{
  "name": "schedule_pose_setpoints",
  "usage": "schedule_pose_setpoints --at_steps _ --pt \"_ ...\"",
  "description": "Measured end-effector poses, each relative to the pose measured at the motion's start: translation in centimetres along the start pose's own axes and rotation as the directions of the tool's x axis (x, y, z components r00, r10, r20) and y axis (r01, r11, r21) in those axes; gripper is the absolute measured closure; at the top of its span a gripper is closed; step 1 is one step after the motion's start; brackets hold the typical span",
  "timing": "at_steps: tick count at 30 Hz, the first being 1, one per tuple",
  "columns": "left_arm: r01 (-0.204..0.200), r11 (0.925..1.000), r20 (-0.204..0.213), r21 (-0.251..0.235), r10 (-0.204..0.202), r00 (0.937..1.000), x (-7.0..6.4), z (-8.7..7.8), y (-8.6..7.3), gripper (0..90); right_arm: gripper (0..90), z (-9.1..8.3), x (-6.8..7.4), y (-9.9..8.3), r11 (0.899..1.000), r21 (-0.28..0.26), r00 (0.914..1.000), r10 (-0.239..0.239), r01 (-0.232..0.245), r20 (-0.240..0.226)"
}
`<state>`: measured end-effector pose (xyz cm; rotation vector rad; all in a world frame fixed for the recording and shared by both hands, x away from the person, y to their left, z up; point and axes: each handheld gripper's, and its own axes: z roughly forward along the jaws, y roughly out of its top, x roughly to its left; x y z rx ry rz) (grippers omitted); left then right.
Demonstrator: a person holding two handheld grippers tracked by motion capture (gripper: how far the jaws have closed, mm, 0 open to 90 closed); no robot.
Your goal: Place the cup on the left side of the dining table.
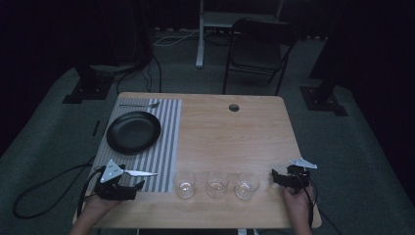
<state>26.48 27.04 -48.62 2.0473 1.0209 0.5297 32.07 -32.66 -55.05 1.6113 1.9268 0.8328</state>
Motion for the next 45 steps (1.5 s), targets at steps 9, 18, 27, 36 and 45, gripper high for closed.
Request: schedule_pose_setpoints --at_steps 9,18,27,36,45 --pt "-0.051 0.9987 0.047 0.004 0.050 0.9976 -1.0 0.1 1.5 5.8 11.4 0.0 0.0 0.0 1.000 0.000 1.0000 0.000 0.000 0.000" --pt "-0.105 0.9944 0.083 -0.007 0.105 0.9910 -2.2 0.4 3.2 5.8 11.4 0.0 0.0 0.0 1.000 0.000 1.0000 0.000 0.000 0.000" --pt "-0.154 0.9878 0.136 -0.023 0.156 0.9784 -3.4 0.7 4.5 5.8 11.4 0.0 0.0 0.0 1.000 0.000 1.0000 -0.002 0.002 0.000" --pt "-0.191 0.9810 0.179 -0.036 0.194 0.9645 -4.6 1.5 5.7 5.8 11.4 0.0 0.0 0.0 1.000 -0.001 1.0000 -0.002 0.002 0.000" --pt "-0.234 0.9716 0.214 -0.039 0.236 0.9478 -5.8 2.2 7.0 5.8 11.4 0.0 0.0 0.0 1.000 0.000 1.0000 -0.002 0.002 0.000"
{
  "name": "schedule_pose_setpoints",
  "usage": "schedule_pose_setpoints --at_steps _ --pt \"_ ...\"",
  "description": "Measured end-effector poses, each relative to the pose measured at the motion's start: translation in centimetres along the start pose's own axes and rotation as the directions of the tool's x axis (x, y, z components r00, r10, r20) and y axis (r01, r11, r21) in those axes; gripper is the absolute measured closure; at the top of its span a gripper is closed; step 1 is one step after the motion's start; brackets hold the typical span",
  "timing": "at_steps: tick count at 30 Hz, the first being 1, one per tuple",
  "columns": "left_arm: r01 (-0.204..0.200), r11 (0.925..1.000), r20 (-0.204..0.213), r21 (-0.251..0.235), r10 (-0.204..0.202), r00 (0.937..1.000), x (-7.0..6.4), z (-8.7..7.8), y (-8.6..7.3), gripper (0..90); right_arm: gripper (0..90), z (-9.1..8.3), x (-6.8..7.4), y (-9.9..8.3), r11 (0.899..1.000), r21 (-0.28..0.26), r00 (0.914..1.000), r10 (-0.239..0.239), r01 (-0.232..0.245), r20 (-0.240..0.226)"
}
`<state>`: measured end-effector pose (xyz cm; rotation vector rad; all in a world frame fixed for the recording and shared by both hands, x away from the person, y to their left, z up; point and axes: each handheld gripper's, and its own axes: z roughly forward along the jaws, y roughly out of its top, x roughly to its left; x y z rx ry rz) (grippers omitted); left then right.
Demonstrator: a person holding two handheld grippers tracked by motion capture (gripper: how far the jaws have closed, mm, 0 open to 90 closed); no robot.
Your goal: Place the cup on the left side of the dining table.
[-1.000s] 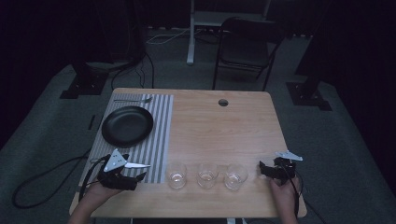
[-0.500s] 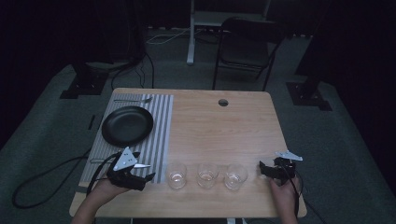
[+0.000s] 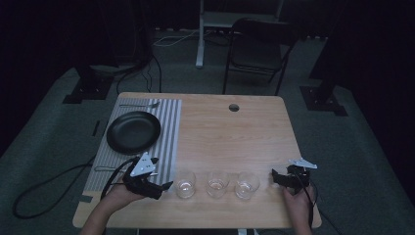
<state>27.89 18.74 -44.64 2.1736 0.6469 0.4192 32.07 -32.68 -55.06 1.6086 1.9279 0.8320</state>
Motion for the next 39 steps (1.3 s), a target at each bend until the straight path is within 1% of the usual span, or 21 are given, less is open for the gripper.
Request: schedule_pose_setpoints --at_steps 1,2,4,5,6,8,9,11,12,14,15,18,23,26,27,32,33,34,35,37,39 --pt "0.000 1.0000 0.000 0.000 0.000 1.0000 0.0 0.0 0.0 5.8 11.4 0.0 0.0 0.0 1.000 0.000 1.0000 0.000 0.000 0.000" --pt "-0.012 0.9999 0.007 0.002 0.012 0.9999 -0.2 0.3 0.4 5.8 11.4 0.0 0.0 0.0 1.000 0.000 1.0000 0.000 0.000 0.000" --pt "-0.017 0.9998 0.020 0.008 0.017 0.9996 -0.4 0.6 0.7 5.8 11.4 0.0 0.0 0.0 1.000 0.000 1.0000 0.000 0.000 0.000" --pt "-0.023 0.9997 0.017 0.007 0.023 0.9996 -0.5 0.8 0.8 5.8 11.4 0.0 0.0 0.0 1.000 0.000 1.0000 0.001 -0.001 0.000" --pt "-0.025 0.9997 0.027 0.009 0.024 0.9993 -0.6 1.0 1.0 5.9 11.4 0.0 0.0 0.0 1.000 0.000 1.0000 0.000 0.000 0.000" --pt "-0.039 0.9992 0.033 0.012 0.038 0.9987 -0.8 1.3 1.3 5.9 11.4 0.0 0.0 0.0 1.000 0.000 1.0000 0.000 0.000 0.000" --pt "-0.039 0.9991 0.048 0.017 0.039 0.9981 -0.9 1.5 1.4 5.8 11.4 0.0 0.0 0.0 1.000 0.000 1.0000 0.000 0.000 0.000" --pt "-0.060 0.9978 0.046 0.027 0.059 0.9972 -1.2 2.0 1.7 5.9 11.4 0.0 0.0 0.0 1.000 0.000 1.0000 0.000 0.000 0.000" --pt "-0.070 0.9969 0.056 0.036 0.068 0.9962 -1.4 2.2 1.9 5.8 11.4 0.0 0.0 0.0 1.000 0.000 1.0000 0.000 0.000 0.000" --pt "-0.070 0.9969 0.056 0.036 0.068 0.9962 -1.4 2.2 1.9 5.9 11.4 0.0 0.0 0.0 1.000 0.000 1.0000 0.000 0.000 0.000" --pt "-0.091 0.9944 0.068 0.054 0.088 0.9938 -1.7 2.9 2.4 5.8 11.4 0.0 0.0 0.0 1.000 0.000 1.0000 -0.001 0.001 0.000" --pt "-0.110 0.9920 0.081 0.061 0.105 0.9912 -2.0 3.4 2.9 5.8 11.4 0.0 0.0 0.0 1.000 0.000 1.0000 0.000 0.000 0.000" --pt "-0.126 0.9899 0.113 0.064 0.118 0.9866 -2.6 4.3 3.7 5.9 11.4 0.0 0.0 0.0 1.000 0.000 1.0000 0.000 0.000 0.000" --pt "-0.145 0.9867 0.122 0.073 0.136 0.9832 -2.9 4.7 4.0 5.9 11.4 0.0 0.0 0.0 1.000 0.000 1.0000 0.000 0.000 0.000" --pt "-0.150 0.9857 0.117 0.077 0.141 0.9832 -3.0 4.8 4.1 5.9 11.4 0.0 0.0 0.0 1.000 -0.001 1.0000 0.000 0.000 0.000" --pt "-0.161 0.9836 0.136 0.081 0.150 0.9794 -3.2 5.2 4.7 5.9 11.4 0.0 0.0 0.0 1.000 0.000 1.0000 0.000 0.000 0.000" --pt "-0.161 0.9836 0.132 0.081 0.150 0.9799 -3.3 5.4 4.8 5.9 11.4 0.0 0.0 0.0 1.000 0.000 1.0000 0.000 0.000 0.000" --pt "-0.165 0.9826 0.140 0.085 0.152 0.9783 -3.4 5.5 4.9 5.9 11.4 0.0 0.0 0.0 1.000 0.000 1.0000 0.000 0.000 0.000" --pt "-0.178 0.9799 0.138 0.090 0.164 0.9766 -3.5 5.7 5.0 5.9 11.4 0.0 0.0 0.0 1.000 0.000 1.0000 0.000 0.000 0.000" --pt "-0.181 0.9791 0.140 0.092 0.167 0.9758 -3.7 5.9 5.1 5.9 11.4 0.0 0.0 0.0 1.000 0.000 1.0000 0.000 0.000 0.000" --pt "-0.190 0.9766 0.149 0.100 0.174 0.9733 -3.9 6.3 5.4 5.9 11.4 0.0 0.0 0.0 1.000 0.000 1.0000 0.000 0.000 0.000"
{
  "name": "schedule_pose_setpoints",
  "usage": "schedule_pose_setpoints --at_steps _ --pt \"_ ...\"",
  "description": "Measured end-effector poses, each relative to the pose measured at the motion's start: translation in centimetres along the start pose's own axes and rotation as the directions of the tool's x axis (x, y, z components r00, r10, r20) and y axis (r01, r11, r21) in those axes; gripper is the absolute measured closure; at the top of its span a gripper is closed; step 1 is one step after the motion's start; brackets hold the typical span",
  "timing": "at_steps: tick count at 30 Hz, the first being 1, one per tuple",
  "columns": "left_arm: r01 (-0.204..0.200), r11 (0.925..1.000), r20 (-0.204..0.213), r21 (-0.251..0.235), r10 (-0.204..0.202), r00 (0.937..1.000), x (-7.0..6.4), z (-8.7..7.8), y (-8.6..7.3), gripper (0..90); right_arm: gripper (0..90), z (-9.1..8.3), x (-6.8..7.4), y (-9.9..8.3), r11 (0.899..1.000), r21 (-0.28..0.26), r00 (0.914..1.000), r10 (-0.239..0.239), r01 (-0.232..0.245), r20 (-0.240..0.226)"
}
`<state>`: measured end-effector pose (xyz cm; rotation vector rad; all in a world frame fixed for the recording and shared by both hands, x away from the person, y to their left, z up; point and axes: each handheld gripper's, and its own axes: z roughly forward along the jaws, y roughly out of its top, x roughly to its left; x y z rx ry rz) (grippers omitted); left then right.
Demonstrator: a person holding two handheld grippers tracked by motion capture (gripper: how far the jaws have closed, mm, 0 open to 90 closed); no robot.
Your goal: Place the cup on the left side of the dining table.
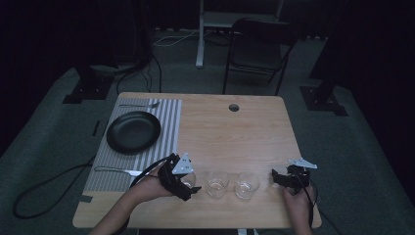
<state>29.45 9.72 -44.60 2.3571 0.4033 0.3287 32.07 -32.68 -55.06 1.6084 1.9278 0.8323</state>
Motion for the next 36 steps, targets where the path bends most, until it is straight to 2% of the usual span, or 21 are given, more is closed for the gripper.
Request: schedule_pose_setpoints --at_steps 3,17,32,36 --pt "0.000 0.9999 0.023 0.011 0.000 0.9997 0.0 0.4 0.4 5.9 11.4 0.0 0.0 0.0 1.000 0.000 1.0000 0.000 0.000 0.000" --pt "-0.049 0.9968 0.058 0.063 0.046 0.9973 -0.7 2.8 2.4 6.0 11.4 0.0 0.0 0.0 1.000 0.000 1.0000 0.000 0.000 0.000" --pt "-0.089 0.9889 0.100 0.119 0.077 0.9920 -1.3 5.0 4.3 6.0 11.4 0.0 0.0 0.0 1.000 0.000 1.0000 0.000 0.000 0.000" --pt "-0.102 0.9854 0.097 0.136 0.089 0.9912 -1.3 5.6 4.5 6.0 11.4 0.0 0.0 0.0 1.000 0.000 1.0000 0.000 0.000 0.000"
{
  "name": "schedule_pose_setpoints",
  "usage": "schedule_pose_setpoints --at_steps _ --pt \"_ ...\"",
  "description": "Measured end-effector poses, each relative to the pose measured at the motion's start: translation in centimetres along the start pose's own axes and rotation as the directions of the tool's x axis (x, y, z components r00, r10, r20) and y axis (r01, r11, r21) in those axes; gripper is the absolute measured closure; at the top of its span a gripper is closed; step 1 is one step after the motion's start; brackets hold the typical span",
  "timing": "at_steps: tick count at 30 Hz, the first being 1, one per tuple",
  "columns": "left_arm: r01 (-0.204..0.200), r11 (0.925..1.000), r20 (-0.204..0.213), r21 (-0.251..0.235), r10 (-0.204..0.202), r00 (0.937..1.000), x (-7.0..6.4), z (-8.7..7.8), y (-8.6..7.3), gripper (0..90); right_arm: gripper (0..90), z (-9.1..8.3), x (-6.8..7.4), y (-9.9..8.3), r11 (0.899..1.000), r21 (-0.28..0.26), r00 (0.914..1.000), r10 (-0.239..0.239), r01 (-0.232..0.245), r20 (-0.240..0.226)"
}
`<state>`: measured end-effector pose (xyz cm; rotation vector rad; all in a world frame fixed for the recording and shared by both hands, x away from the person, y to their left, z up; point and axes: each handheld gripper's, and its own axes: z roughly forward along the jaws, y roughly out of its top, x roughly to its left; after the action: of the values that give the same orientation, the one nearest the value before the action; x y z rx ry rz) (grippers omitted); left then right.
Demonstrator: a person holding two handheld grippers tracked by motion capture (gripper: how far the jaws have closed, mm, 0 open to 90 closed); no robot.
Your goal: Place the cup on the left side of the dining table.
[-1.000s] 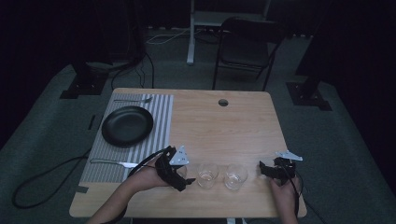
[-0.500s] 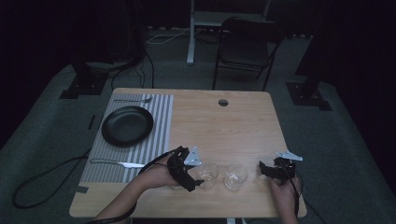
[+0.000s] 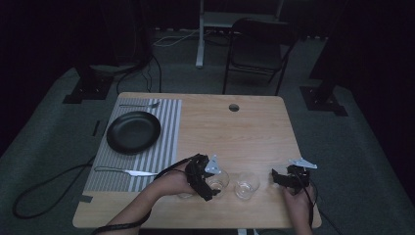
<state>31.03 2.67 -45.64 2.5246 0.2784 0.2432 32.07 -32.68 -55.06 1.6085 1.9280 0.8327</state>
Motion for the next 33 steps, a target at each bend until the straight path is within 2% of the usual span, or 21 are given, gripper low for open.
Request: schedule_pose_setpoints --at_steps 1,4,8,9,11,15,18,21,30,32,33 --pt "0.001 1.0000 0.012 0.008 -0.001 0.9999 0.0 0.1 0.1 6.0 11.4 0.0 0.0 0.0 1.000 0.000 1.0000 0.000 0.000 0.000" --pt "-0.007 0.9998 0.000 0.018 0.007 1.0000 0.0 0.4 0.3 6.0 11.4 0.0 0.0 0.0 1.000 0.000 1.0000 0.000 0.000 0.000" --pt "-0.013 0.9991 0.021 0.041 0.012 0.9997 0.0 1.1 0.7 6.0 11.4 0.0 0.0 0.0 1.000 0.000 1.0000 0.000 0.000 0.000" --pt "-0.017 0.9988 0.012 0.046 0.017 0.9998 0.0 1.2 0.8 6.0 11.4 0.0 0.0 0.0 1.000 0.000 1.0000 0.000 0.000 0.000" --pt "-0.016 0.9986 0.027 0.051 0.014 0.9995 0.0 1.4 0.9 6.0 11.4 0.0 0.0 0.0 1.000 0.000 1.0000 0.000 0.000 0.000" --pt "-0.013 0.9973 0.021 0.072 0.012 0.9997 0.0 1.9 1.0 6.0 11.4 0.0 0.0 0.0 1.000 0.000 1.0000 0.000 0.000 0.000" --pt "-0.008 0.9951 0.035 0.098 0.005 0.9994 0.0 2.2 1.1 6.0 11.4 0.0 0.0 0.0 1.000 0.000 1.0000 0.000 0.000 0.000" --pt "0.006 0.9941 0.035 0.108 -0.009 0.9993 0.1 2.4 1.3 6.0 11.4 0.0 0.0 0.0 1.000 0.000 1.0000 0.000 0.000 0.000" --pt "-0.011 0.9882 0.021 0.153 0.008 0.9998 -0.1 3.1 1.8 7.3 11.4 0.0 0.0 0.0 1.000 0.000 1.0000 0.000 0.000 0.000" --pt "0.000 0.9880 0.033 0.154 -0.005 0.9995 0.0 3.2 2.0 7.4 11.4 0.0 0.0 0.0 1.000 0.000 1.0000 0.000 0.000 0.000" --pt "-0.006 0.9870 0.023 0.161 0.002 0.9997 -0.1 3.3 2.0 7.4 11.4 0.0 0.0 0.0 1.000 0.000 1.0000 0.000 0.000 0.000"
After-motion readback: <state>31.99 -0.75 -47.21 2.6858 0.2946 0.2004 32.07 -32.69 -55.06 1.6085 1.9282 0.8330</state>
